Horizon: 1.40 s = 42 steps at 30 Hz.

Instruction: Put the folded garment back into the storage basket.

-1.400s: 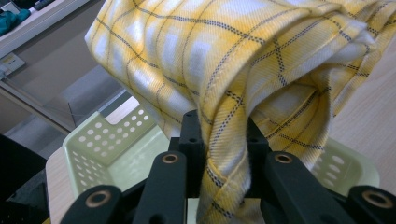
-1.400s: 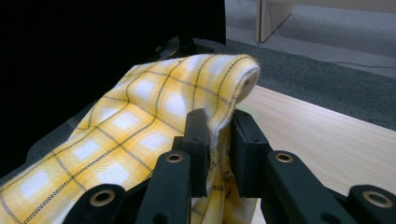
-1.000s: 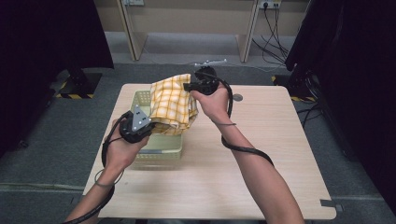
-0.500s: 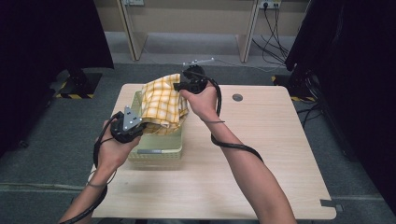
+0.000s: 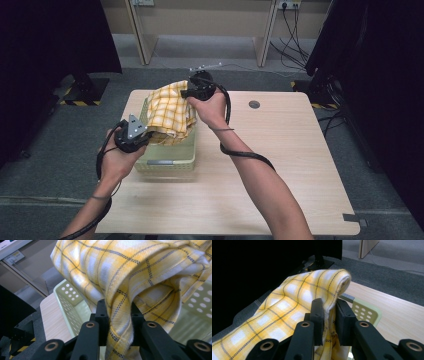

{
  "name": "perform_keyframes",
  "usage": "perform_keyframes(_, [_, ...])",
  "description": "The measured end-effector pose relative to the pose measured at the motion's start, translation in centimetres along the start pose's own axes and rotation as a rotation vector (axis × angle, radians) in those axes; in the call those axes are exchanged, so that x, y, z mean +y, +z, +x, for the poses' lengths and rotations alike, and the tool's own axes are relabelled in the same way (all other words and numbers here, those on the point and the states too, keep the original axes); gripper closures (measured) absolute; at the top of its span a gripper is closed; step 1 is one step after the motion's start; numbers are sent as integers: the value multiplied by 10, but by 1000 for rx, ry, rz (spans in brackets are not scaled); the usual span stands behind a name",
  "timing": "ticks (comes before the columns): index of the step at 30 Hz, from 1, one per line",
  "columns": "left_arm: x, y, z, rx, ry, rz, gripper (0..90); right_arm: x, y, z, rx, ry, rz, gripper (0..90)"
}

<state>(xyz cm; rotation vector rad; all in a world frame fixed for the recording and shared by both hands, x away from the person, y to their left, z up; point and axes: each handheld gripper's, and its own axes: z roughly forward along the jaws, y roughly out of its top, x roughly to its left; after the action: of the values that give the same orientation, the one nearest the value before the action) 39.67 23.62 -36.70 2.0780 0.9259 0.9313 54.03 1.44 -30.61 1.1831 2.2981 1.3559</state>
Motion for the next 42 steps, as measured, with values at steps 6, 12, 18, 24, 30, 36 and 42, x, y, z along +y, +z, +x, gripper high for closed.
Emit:
perform_keyframes(6, [-3,3,2,5,-6,11,752,0,6,2,-1,5,5,784])
perform_keyframes(12, [-6,8,4,8,-11,22,751,-1,12,1,-4,10,11,784])
perform_keyframes(18, [-7,12,5,9,-11,33,751,-1,17,0,-5,19,16,784])
perform_keyframes(24, [-10,13,7,6,-12,49,751,-2,23,0,-6,25,26,784])
perform_keyframes(30, [-13,15,9,1,-16,61,752,-4,28,1,-8,27,36,784])
perform_keyframes(36, [-15,18,11,-4,-19,76,754,-5,33,1,-10,25,43,784])
perform_keyframes(42, [-17,21,12,-7,-18,93,755,-7,38,1,-12,29,56,783])
